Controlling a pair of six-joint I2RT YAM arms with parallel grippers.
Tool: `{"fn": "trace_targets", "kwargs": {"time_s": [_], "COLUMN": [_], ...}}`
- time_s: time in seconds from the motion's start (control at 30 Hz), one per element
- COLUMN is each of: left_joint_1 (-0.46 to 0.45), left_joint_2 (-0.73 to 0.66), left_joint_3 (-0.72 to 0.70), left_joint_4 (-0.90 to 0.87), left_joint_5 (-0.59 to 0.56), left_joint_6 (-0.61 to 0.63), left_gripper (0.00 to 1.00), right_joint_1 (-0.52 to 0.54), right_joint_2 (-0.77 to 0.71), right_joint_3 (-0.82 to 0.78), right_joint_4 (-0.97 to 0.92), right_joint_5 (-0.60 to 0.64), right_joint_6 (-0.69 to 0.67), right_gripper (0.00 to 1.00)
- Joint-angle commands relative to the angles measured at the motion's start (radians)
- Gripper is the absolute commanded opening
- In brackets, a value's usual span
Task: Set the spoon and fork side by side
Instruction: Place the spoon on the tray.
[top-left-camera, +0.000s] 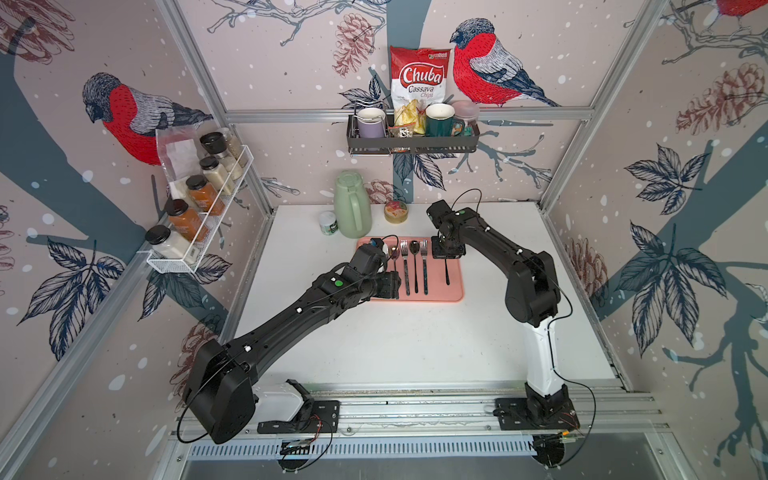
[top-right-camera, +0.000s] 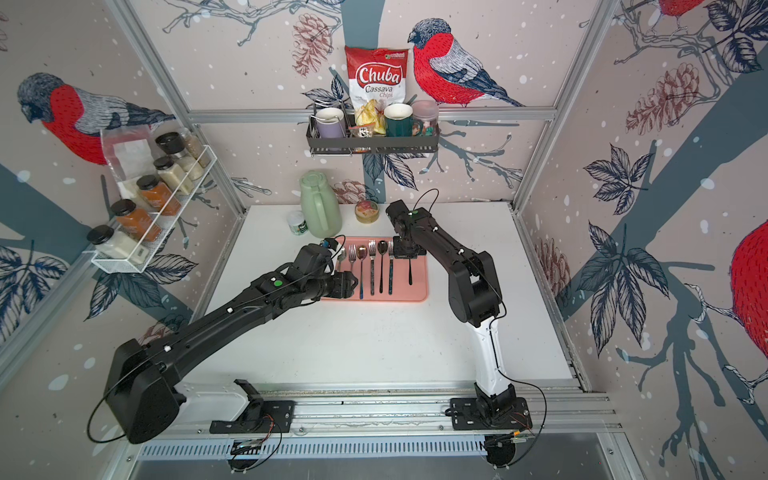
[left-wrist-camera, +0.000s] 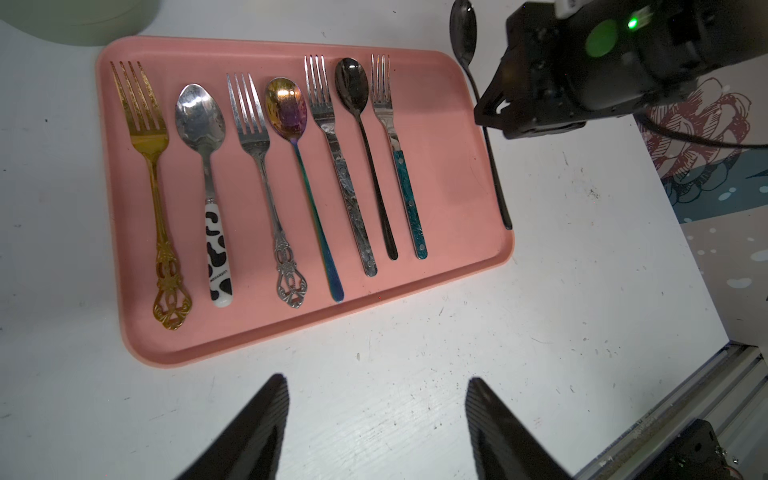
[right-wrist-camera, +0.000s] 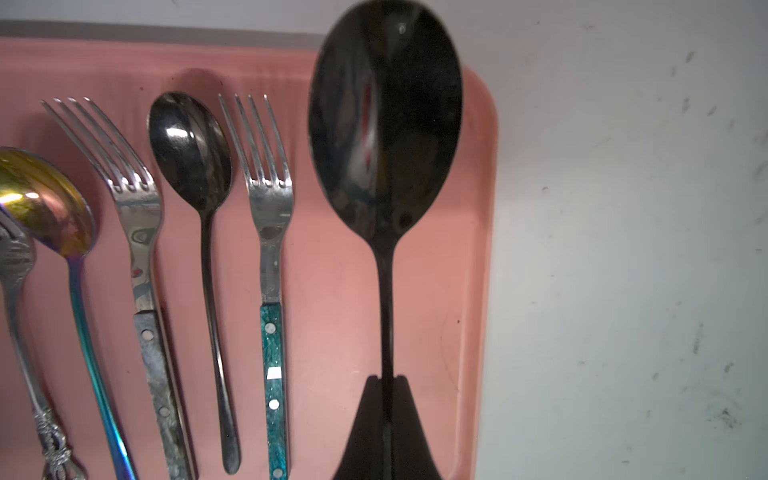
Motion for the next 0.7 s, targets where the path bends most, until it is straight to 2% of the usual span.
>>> {"fn": "trace_targets", "kwargs": {"time_s": [0.0,0.27,0.67], "left_joint_1": [-0.003,-0.001,-0.001], "left_joint_2": [-0.006,-0.005,-0.002], "left_joint_3": [-0.006,-0.012,-0.02], "left_joint_4": [-0.014,-0.011,-0.006], "left_joint_5": [-0.015,-0.021,-0.023], "left_joint_6": [0.01,0.015,0.013], "left_gripper": [0.69,0.69,0.69], "right_joint_1": [0.013,0.021,0.037], "right_joint_2": [0.051,0.15,0.176], "right_joint_3": [0.036,0.084,0.082], "right_joint_4": [-0.046,-0.048,-0.046], "right_joint_5": [0.021,0.014,0.021], "right_joint_6": [0.054,0.076,0.073], "right_gripper": [0.04,0.04,0.04]}}
